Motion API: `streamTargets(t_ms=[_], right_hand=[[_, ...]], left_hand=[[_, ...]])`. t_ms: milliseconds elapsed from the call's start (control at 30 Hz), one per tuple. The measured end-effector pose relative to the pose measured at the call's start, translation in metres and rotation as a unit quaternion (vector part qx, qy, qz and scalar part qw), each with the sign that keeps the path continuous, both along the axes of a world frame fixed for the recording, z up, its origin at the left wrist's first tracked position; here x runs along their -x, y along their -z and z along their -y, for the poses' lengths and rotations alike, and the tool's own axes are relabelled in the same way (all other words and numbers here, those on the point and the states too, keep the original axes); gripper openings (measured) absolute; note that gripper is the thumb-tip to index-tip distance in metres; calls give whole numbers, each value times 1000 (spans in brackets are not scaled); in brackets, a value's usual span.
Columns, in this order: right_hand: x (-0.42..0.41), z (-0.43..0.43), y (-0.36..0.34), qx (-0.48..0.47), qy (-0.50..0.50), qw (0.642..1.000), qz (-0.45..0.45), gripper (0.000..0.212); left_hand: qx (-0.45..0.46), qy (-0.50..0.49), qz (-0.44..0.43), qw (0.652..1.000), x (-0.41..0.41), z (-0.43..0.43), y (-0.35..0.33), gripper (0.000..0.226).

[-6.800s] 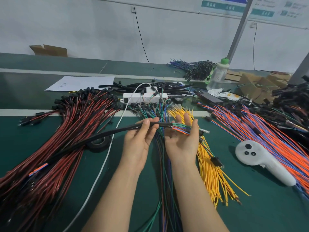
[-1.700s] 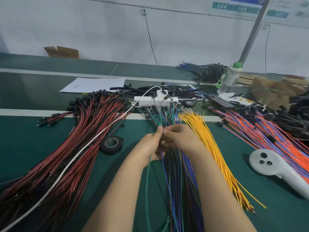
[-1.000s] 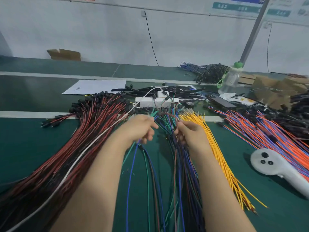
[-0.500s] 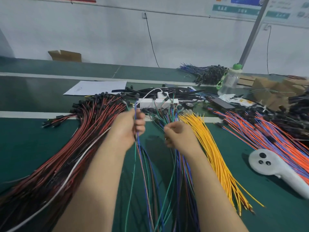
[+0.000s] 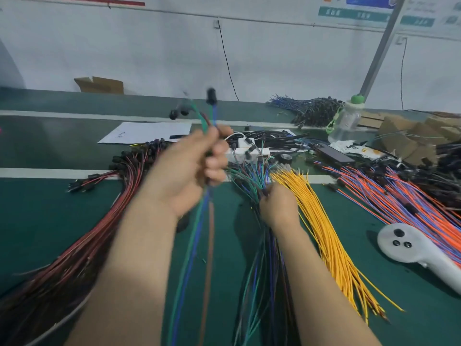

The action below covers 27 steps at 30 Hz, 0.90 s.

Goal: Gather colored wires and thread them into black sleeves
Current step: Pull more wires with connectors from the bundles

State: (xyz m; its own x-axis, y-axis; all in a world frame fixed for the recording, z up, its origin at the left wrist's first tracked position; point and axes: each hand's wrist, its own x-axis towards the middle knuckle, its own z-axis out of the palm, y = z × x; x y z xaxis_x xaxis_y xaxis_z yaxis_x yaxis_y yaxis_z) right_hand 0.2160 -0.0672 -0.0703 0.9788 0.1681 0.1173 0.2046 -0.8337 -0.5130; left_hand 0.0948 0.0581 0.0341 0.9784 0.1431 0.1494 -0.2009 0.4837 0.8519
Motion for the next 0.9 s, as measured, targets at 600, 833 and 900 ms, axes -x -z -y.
streamTargets(t_ms=[600, 833, 900], right_hand=[[12, 34, 14, -465, -63, 873, -130, 20], [11, 33, 21, -466, -29, 878, -103, 17], [11, 32, 21, -475, -41, 871, -118, 17]], left_hand=[[-151, -16, -99, 983, -61, 50, 143, 31], [-148, -8, -97, 984, -58, 52, 142, 27], [-147, -10, -97, 984, -58, 51, 142, 25]])
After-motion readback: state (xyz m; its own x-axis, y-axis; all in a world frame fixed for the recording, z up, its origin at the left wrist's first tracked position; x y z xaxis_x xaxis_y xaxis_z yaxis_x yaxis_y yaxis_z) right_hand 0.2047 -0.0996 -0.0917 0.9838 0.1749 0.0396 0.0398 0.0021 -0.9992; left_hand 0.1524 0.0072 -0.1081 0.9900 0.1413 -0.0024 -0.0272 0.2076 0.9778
